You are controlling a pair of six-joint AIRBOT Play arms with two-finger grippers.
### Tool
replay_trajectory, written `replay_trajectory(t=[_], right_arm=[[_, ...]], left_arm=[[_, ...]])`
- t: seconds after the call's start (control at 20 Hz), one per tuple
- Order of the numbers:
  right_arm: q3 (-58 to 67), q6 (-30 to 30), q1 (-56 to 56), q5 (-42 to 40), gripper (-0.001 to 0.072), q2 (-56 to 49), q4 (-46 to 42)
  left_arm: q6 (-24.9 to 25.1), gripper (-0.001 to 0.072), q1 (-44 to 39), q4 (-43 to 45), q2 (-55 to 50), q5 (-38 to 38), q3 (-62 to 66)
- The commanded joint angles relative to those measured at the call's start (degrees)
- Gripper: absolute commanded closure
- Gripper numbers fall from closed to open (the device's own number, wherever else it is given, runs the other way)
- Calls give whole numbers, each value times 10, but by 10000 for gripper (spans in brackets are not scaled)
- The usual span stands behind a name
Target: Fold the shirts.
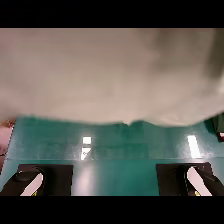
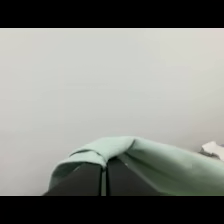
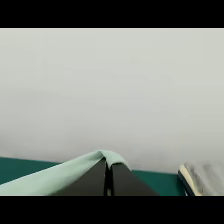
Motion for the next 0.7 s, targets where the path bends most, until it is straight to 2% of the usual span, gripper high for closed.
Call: replay_trajectory(t=[0.0,0.15,0.3,0.45,0.55,0.65], right_arm=[[19,56,0,114,703,-62,-40],[-68,78,1,175,703,-137,-41],[-124,80,17,225,703,-231,-54],[-161,78,66,208,703,-314,-111],[-181,77,104,145,703,-359,-154],[-196,78,139,65,703,-395,-203]], left_arm=[[-39,684,1,101,1,-89,-73],[-49,684,1,137,-37,-181,-227],[-47,683,1,116,-108,-194,-366],[-44,683,1,70,-189,-121,-460],[-10,683,1,52,-245,-52,-479],[-1,683,1,46,-294,28,-479]])
